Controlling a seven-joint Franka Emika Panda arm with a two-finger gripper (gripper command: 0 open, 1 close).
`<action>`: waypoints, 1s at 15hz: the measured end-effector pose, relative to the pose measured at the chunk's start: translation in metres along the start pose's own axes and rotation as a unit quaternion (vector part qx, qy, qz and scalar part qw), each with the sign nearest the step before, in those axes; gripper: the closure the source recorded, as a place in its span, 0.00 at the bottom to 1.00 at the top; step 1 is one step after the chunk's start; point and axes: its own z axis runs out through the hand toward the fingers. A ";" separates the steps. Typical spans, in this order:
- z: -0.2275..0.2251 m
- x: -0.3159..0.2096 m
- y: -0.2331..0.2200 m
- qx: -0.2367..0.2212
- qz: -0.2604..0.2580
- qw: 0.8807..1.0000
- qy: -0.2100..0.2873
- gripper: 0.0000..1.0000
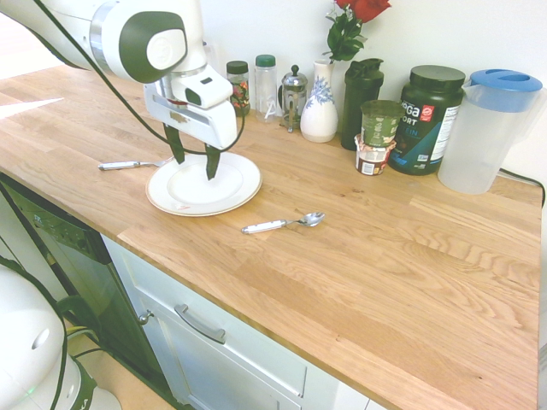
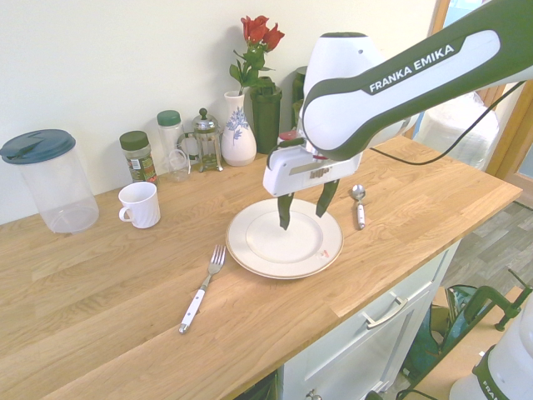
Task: Put the fork into the plate
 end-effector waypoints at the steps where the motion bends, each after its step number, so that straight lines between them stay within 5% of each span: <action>1: 0.001 -0.017 -0.008 0.001 0.010 1.000 0.000 0.00; 9: 0.013 -0.170 -0.074 0.027 0.136 0.990 0.012 0.00; 10: 0.021 -0.180 -0.079 0.028 0.153 0.988 0.020 1.00; 15: 0.069 -0.188 -0.108 0.040 0.219 0.974 0.038 1.00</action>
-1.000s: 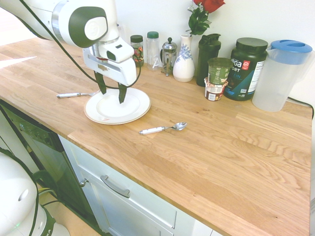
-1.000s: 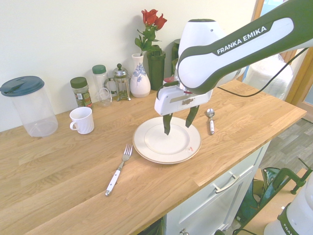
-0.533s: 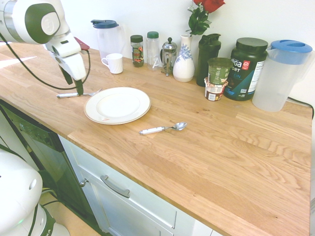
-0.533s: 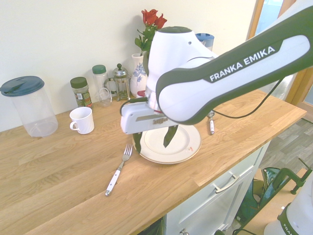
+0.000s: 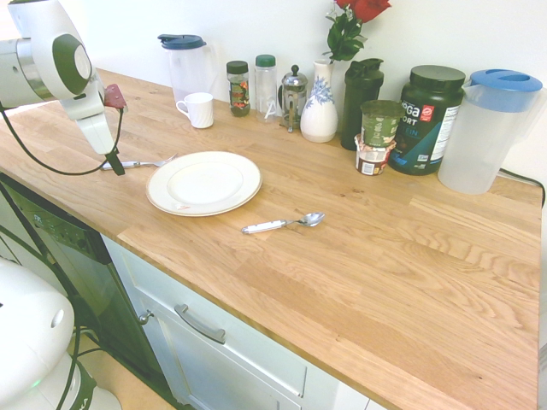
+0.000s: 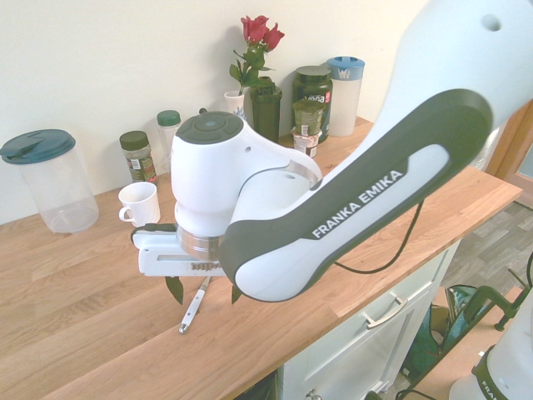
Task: Put the fork into the plate
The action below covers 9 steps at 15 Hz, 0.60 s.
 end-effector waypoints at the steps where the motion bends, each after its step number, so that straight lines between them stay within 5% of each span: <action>1: 0.003 0.000 -0.008 0.002 0.009 1.000 0.001 1.00; 9: 0.017 -0.009 -0.024 -0.001 0.040 0.999 -0.002 1.00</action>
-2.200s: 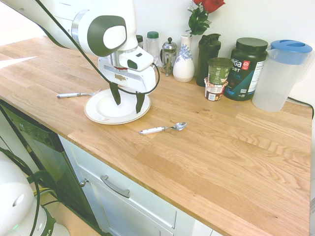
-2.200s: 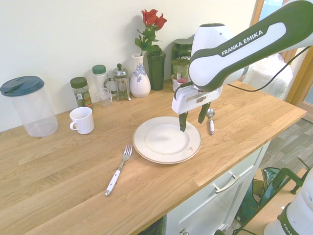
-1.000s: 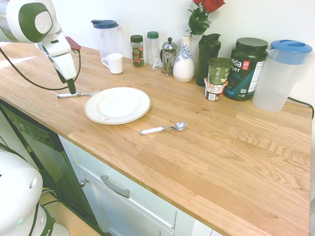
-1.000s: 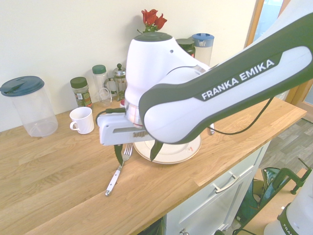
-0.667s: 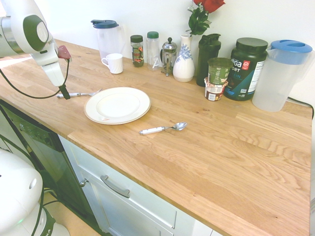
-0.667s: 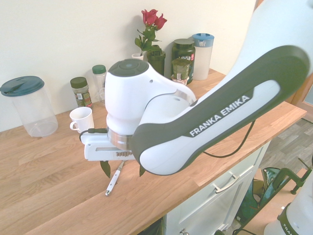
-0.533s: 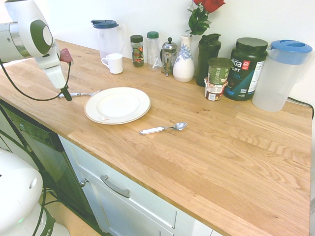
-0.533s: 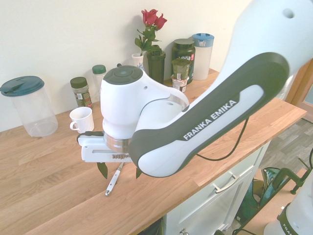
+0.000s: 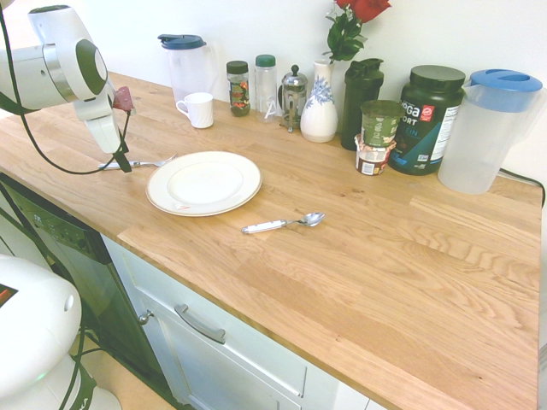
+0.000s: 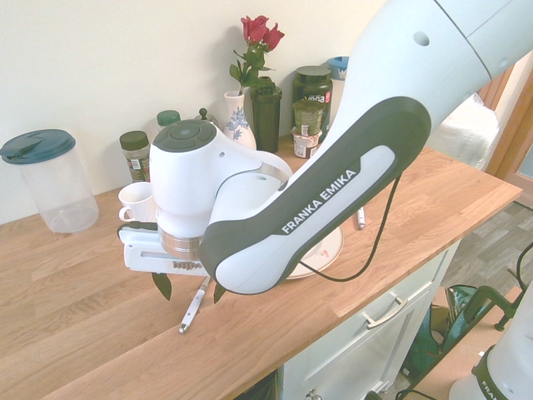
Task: Put the fork into the plate
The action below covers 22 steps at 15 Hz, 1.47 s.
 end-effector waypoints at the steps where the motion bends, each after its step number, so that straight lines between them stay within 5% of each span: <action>1: 0.001 0.000 -0.001 0.000 0.003 1.000 0.000 1.00; 18: 0.006 0.005 -0.005 0.000 0.013 1.000 -0.001 1.00; 22: -0.019 0.017 -0.022 0.030 0.021 0.999 -0.005 1.00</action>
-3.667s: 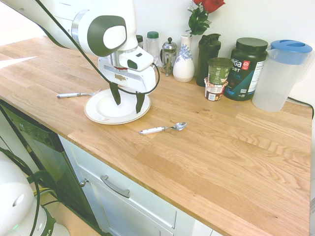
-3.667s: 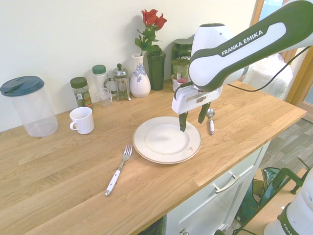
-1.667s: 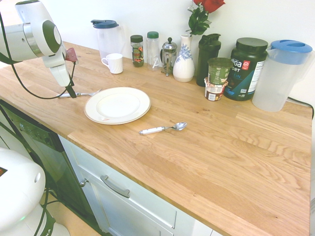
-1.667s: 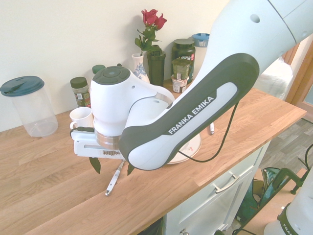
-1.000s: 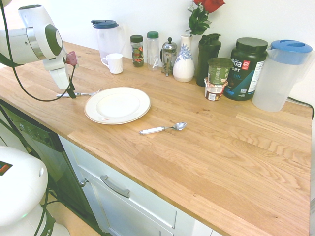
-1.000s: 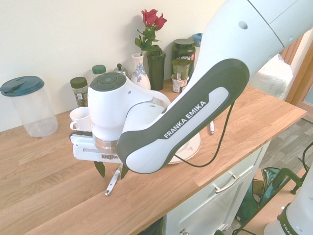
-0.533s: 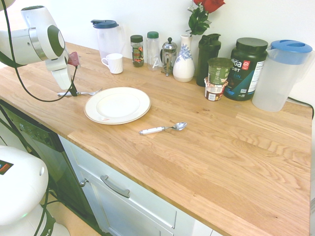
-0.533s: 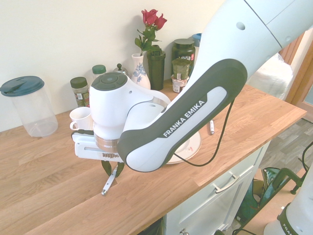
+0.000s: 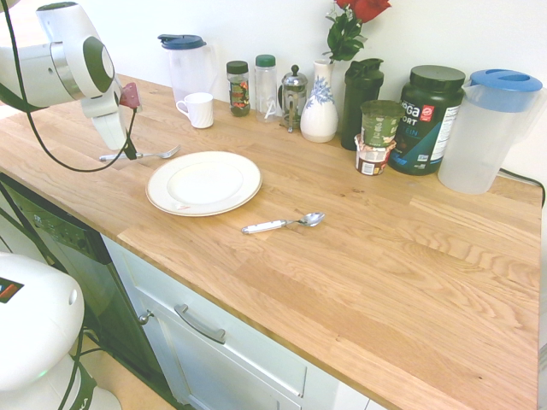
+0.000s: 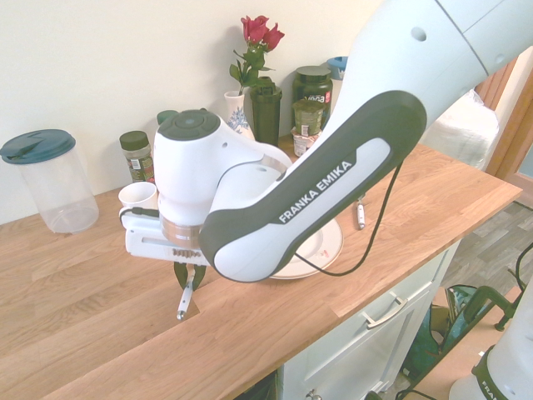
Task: Put the fork into the plate
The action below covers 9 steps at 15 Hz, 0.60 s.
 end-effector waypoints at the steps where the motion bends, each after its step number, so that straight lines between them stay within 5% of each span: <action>1: -0.012 0.005 -0.006 0.011 0.000 1.000 0.001 1.00; 9: -0.047 0.109 0.031 0.001 0.013 0.999 0.038 1.00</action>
